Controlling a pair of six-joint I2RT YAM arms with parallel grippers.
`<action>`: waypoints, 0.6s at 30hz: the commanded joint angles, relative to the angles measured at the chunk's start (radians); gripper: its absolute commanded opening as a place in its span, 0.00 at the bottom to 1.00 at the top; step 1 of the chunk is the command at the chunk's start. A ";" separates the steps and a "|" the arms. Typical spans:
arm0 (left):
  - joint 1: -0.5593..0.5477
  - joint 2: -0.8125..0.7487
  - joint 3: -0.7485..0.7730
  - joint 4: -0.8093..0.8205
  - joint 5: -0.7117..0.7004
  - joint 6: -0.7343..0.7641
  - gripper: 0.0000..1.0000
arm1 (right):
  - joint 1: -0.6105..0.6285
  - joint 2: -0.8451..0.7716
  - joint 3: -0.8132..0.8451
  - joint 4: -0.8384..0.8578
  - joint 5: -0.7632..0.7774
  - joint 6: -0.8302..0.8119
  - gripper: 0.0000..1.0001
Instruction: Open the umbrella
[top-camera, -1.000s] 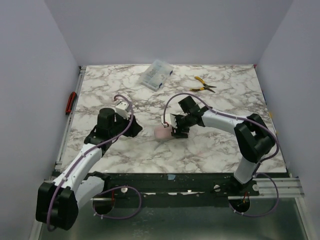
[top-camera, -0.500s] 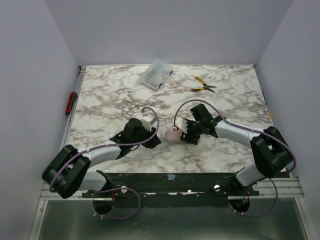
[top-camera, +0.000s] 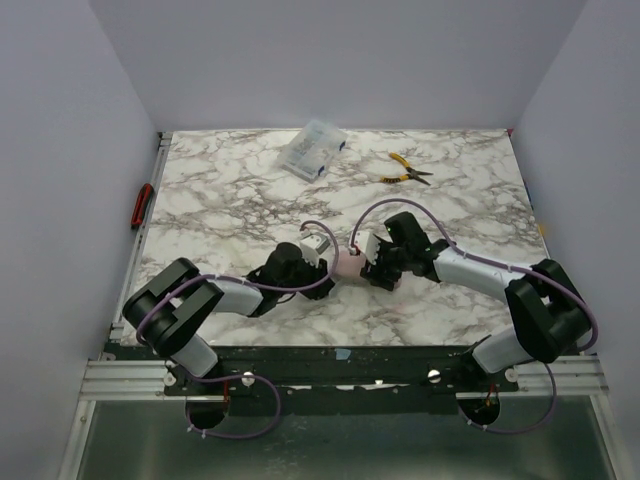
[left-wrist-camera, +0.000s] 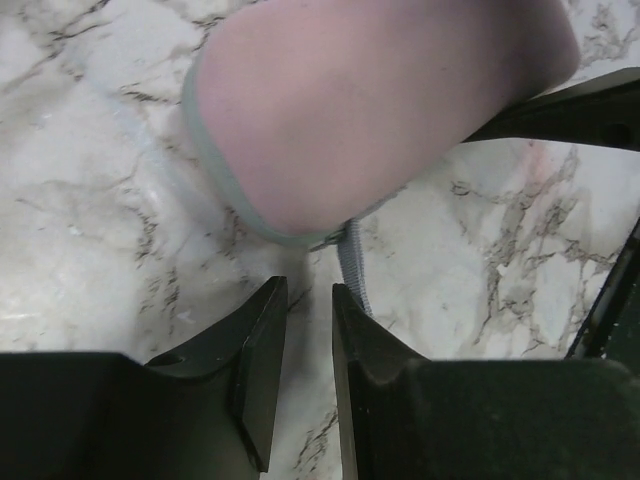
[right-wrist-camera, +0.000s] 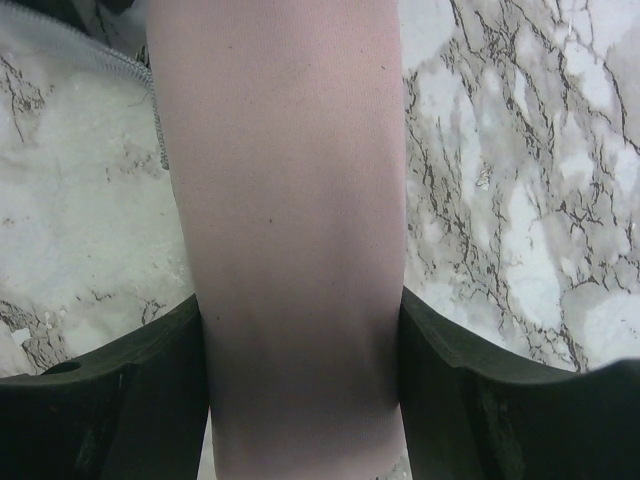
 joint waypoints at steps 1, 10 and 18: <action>-0.052 0.020 0.003 0.128 0.030 -0.044 0.26 | -0.009 0.066 -0.055 -0.113 0.088 0.055 0.49; -0.071 0.081 0.082 0.065 -0.097 -0.086 0.31 | -0.009 0.074 -0.067 -0.105 0.078 0.099 0.41; -0.079 0.099 0.085 0.081 -0.139 -0.050 0.20 | -0.009 0.073 -0.079 -0.129 0.043 0.077 0.40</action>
